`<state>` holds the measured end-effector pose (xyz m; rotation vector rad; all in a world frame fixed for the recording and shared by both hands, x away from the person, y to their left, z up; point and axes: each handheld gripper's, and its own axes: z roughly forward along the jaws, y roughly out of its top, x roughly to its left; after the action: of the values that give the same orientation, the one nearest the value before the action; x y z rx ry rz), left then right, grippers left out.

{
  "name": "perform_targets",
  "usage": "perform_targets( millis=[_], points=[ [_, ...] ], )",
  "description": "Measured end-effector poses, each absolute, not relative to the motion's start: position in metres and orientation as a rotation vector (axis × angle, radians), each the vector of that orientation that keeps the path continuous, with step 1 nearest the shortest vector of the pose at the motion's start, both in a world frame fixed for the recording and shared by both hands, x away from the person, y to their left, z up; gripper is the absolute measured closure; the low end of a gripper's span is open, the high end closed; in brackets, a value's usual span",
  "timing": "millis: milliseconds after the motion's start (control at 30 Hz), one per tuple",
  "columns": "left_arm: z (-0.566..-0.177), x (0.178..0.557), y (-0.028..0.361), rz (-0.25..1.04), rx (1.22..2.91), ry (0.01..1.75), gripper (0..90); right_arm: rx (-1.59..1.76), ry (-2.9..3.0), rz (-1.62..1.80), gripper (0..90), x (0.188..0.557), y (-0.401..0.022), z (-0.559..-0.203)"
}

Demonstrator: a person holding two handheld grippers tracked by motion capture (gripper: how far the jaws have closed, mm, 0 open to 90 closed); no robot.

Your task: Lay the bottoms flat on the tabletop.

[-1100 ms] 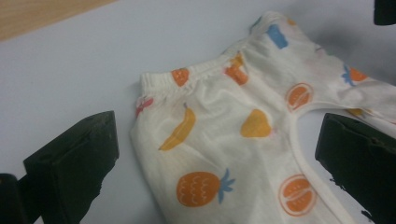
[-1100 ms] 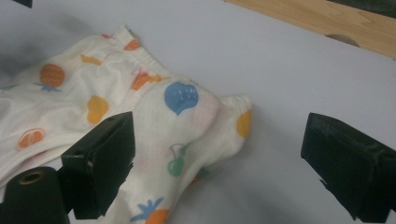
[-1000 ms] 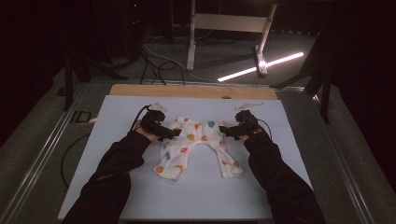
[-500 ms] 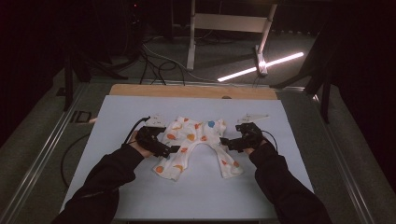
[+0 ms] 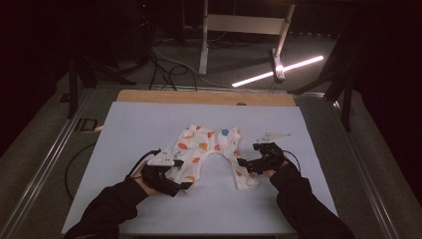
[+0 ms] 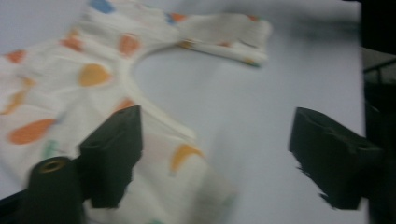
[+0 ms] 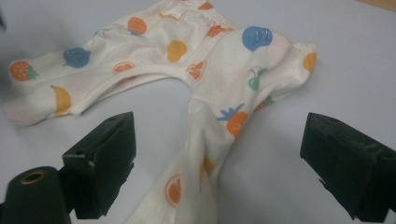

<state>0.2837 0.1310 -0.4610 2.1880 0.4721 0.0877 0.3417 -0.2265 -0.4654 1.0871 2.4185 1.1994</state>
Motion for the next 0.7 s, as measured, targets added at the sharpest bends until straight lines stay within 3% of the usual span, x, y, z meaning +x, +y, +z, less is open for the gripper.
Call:
perform_targets(
  millis=[133,267,433,633,667,700],
  points=[
    [-0.469,0.270,0.125,0.076,2.231,0.393,46.5,1.082,2.423,1.202,13.1,0.335,-0.232,-0.466],
    [-0.480,0.266,0.120,0.110,2.321,0.344,52.9,1.082,2.429,1.209,13.1,0.331,-0.231,-0.468],
    [-0.492,0.268,0.114,0.176,2.424,0.312,53.9,1.070,2.455,1.191,13.2,0.328,-0.227,-0.472],
    [-0.501,0.279,0.118,0.228,2.471,0.360,68.6,1.063,2.464,1.179,13.5,0.328,-0.224,-0.473],
    [-0.502,0.280,0.118,0.231,2.473,0.369,76.6,1.060,2.469,1.182,13.7,0.329,-0.224,-0.474],
    [-0.503,0.282,0.119,0.229,2.475,0.380,76.6,1.060,2.469,1.182,13.7,0.329,-0.224,-0.474]
  ],
)
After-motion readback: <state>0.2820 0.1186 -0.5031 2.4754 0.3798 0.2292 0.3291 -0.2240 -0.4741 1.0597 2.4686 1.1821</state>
